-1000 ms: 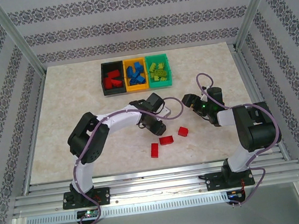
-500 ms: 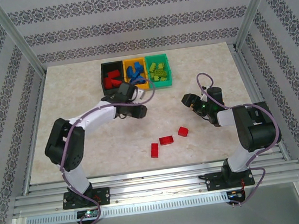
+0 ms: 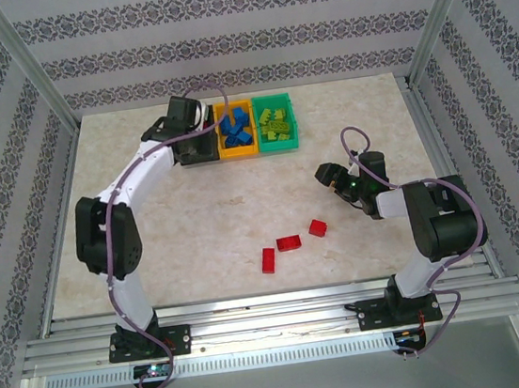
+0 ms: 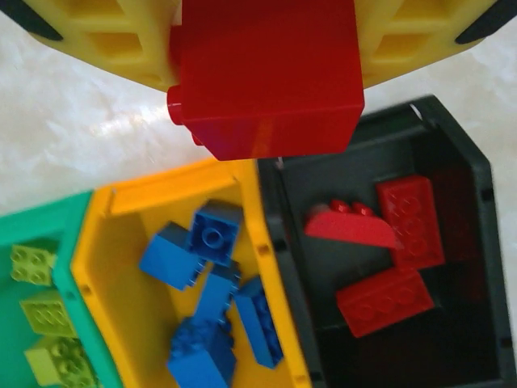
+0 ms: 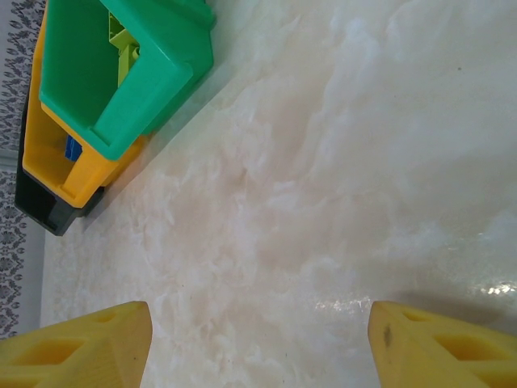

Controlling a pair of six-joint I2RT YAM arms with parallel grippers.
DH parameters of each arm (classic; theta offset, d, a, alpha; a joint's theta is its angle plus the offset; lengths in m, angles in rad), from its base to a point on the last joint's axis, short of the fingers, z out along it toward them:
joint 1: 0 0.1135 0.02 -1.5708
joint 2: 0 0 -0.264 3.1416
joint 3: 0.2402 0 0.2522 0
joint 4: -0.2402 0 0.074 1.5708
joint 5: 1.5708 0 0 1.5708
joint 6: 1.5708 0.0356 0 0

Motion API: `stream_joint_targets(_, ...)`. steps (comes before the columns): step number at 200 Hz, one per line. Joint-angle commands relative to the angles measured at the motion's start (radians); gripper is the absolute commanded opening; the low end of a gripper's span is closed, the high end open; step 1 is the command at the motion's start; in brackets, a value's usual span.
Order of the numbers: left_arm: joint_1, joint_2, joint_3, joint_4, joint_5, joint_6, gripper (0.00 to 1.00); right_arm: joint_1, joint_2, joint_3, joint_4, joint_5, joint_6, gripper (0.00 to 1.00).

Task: Sort the legos into containers by color
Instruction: Place the lego in the container.

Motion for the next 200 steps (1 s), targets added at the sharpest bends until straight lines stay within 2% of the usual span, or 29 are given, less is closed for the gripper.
stream_joint_targets(1,0.023,0.074,0.098,-0.084,-0.068,0.004,0.35,0.008,0.015,0.026,0.025,-0.014,0.001,0.72)
stream_joint_targets(23,0.055,0.153,0.200,-0.090,-0.127,0.001,0.35,0.008,0.014,0.026,0.025,-0.016,0.002,0.72)
stream_joint_targets(38,0.082,0.212,0.280,-0.093,-0.100,-0.003,0.36,0.008,0.010,0.024,0.025,-0.015,0.002,0.72)
stream_joint_targets(61,0.100,0.317,0.447,-0.158,-0.034,-0.026,0.59,0.008,0.011,0.025,0.026,-0.017,0.002,0.72)
stream_joint_targets(72,0.096,0.358,0.525,-0.210,0.024,-0.032,0.64,0.008,0.011,0.026,0.025,-0.017,0.002,0.72)
stream_joint_targets(84,0.080,0.362,0.541,-0.218,0.032,-0.034,0.70,0.008,0.011,0.026,0.024,-0.018,0.001,0.72)
stream_joint_targets(106,0.046,0.299,0.439,-0.163,0.041,-0.023,0.73,0.007,0.013,0.027,0.026,-0.020,0.003,0.72)
stream_joint_targets(135,-0.012,0.149,0.171,-0.017,0.103,-0.013,0.73,0.008,0.019,0.025,0.035,-0.027,0.013,0.72)
stream_joint_targets(157,-0.083,0.038,-0.030,0.083,0.110,0.007,0.75,0.009,0.026,0.025,0.043,-0.028,0.018,0.72)
stream_joint_targets(179,-0.160,-0.037,-0.155,0.137,0.066,0.015,0.75,0.006,0.028,0.028,0.039,-0.029,0.016,0.72)
stream_joint_targets(200,-0.228,-0.075,-0.247,0.198,0.100,0.014,0.75,0.007,0.026,0.026,0.039,-0.030,0.015,0.72)
